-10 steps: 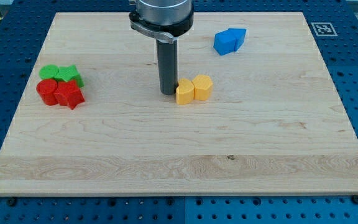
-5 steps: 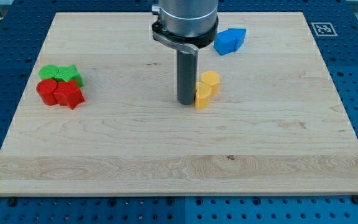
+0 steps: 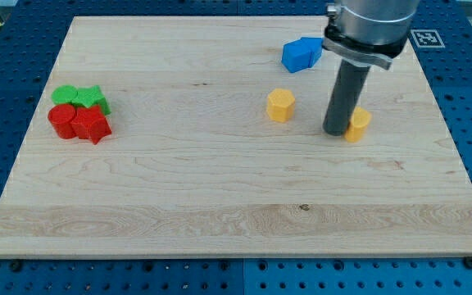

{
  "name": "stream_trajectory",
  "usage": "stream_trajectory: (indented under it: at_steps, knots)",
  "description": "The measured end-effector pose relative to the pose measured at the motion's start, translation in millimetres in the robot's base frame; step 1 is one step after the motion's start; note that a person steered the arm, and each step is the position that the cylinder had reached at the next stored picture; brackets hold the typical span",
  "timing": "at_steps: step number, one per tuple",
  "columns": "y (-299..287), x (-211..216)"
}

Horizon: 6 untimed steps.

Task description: Slide yellow heart towards center right

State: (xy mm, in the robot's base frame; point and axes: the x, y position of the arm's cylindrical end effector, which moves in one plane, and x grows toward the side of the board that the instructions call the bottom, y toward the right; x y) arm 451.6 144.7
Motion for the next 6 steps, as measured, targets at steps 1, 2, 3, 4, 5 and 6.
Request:
stream_trajectory:
  at_steps: [1, 2, 3, 4, 5, 6]
  knots:
    - [24.1, -0.5]
    - [44.9, -2.5]
    - [61.3, -3.8]
    - [67.7, -3.8]
    - [47.2, -3.8]
    - [12.5, -3.8]
